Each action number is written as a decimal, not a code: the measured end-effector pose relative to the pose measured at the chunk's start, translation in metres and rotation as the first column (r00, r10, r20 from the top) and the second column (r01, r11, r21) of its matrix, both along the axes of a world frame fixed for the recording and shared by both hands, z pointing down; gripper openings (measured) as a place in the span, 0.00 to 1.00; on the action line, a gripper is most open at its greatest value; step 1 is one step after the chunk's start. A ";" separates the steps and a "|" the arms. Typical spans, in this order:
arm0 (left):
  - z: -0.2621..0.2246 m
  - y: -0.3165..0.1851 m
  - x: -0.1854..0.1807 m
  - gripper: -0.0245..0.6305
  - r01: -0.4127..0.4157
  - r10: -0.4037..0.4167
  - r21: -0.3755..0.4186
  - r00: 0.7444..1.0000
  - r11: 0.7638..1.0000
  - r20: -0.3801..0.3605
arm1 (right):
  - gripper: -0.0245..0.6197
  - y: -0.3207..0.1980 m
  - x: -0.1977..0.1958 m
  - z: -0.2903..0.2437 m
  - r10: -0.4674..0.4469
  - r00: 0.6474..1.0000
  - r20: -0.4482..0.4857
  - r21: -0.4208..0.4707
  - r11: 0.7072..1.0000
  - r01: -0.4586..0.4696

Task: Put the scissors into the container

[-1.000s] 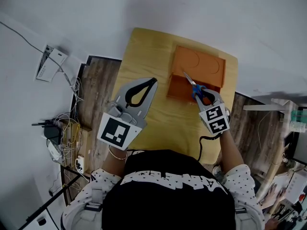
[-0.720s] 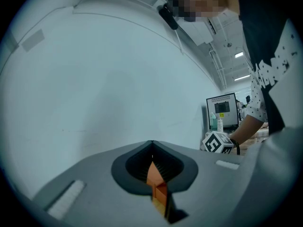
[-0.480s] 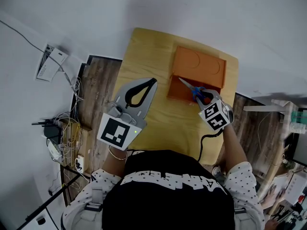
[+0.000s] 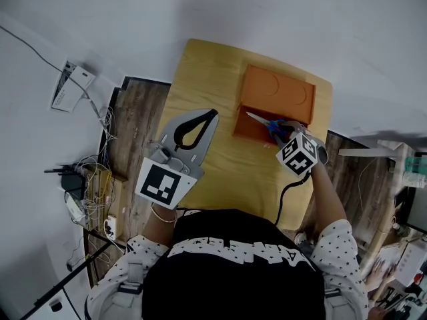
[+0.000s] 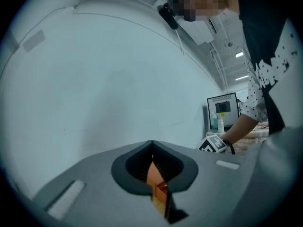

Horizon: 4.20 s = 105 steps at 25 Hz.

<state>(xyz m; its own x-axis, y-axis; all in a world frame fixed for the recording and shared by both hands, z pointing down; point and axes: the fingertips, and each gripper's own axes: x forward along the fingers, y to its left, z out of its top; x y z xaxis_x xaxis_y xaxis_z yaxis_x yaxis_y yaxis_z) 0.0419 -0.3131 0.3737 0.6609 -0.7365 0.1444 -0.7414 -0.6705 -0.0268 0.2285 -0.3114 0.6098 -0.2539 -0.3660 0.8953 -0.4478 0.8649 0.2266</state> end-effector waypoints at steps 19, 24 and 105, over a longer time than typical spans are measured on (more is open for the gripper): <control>0.003 -0.004 -0.003 0.04 0.014 -0.014 -0.010 1.000 1.000 0.000 | 0.19 -0.002 -0.001 0.021 -0.118 0.991 -0.066 -0.083 0.990 0.113; 0.002 -0.003 -0.007 0.04 0.023 -0.023 -0.011 1.000 1.000 -0.001 | 0.19 -0.001 0.000 0.024 -0.117 0.990 -0.084 -0.099 0.989 0.109; -0.056 0.074 0.041 0.04 -0.139 0.147 0.171 0.989 0.975 -0.034 | 0.06 0.044 0.058 -0.212 0.341 0.605 0.720 0.268 0.667 -0.695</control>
